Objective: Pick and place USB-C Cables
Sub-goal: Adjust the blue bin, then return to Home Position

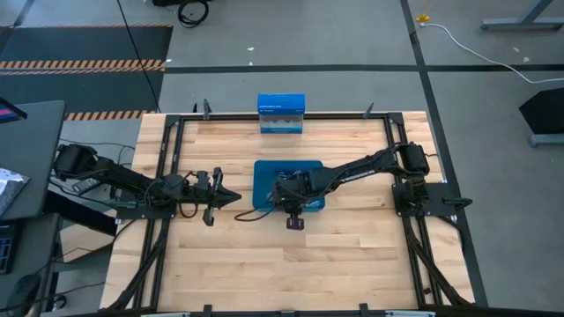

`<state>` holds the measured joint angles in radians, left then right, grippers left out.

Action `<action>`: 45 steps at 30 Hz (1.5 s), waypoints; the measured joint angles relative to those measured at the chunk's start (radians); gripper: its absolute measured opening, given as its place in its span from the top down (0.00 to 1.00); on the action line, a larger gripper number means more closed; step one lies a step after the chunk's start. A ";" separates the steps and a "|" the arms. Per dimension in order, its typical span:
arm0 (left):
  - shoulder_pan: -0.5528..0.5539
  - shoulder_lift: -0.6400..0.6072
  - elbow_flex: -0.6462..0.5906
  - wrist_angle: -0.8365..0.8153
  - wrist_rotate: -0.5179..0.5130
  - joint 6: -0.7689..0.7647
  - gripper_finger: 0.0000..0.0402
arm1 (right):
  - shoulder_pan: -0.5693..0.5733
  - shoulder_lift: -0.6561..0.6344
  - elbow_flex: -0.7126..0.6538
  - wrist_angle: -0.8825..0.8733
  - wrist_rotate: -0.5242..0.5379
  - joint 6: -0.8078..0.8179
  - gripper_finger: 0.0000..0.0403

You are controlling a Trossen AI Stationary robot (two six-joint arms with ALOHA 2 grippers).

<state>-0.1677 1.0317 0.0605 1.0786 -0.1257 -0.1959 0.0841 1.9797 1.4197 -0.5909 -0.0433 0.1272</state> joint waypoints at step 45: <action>0.000 0.000 0.000 -0.039 0.000 0.001 0.97 | -0.033 -0.430 -0.122 -0.301 0.051 0.039 0.97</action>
<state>-0.1677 1.0317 0.0605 1.0401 -0.1253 -0.1951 0.0515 1.5494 1.2973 -0.8917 0.0074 0.1662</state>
